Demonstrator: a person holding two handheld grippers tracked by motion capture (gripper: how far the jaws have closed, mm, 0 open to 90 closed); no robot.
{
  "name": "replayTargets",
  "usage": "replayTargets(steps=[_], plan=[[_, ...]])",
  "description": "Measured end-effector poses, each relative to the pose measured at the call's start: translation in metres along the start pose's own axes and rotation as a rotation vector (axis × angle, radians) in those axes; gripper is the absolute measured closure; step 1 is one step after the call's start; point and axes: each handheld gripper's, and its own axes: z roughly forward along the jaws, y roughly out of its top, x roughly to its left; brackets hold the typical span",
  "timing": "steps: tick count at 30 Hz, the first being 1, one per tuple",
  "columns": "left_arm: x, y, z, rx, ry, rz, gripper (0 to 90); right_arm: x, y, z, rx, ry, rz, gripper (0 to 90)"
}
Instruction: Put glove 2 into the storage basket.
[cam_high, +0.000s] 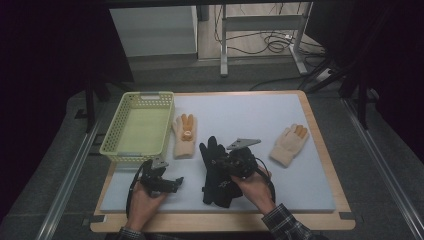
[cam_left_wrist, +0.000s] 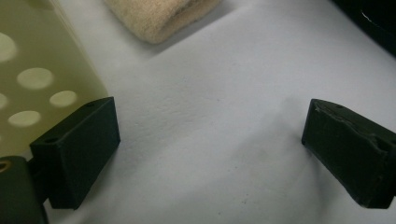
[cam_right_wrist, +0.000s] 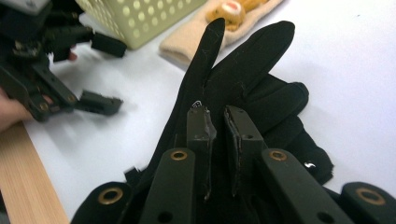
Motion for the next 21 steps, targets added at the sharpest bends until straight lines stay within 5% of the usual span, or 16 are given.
replayTargets(steps=[5,9,21], plan=[[0.000,0.000,0.000,0.002,-0.001,-0.002,4.5,0.006,-0.010,0.012,0.008,-0.086,0.046,71.9],[0.000,0.000,0.000,0.001,-0.001,-0.002,4.5,-0.005,-0.018,0.012,0.012,-0.064,0.040,58.4],[0.000,0.000,0.000,0.005,-0.001,0.002,4.5,-0.022,-0.033,-0.031,0.004,-0.109,-0.017,64.7]])
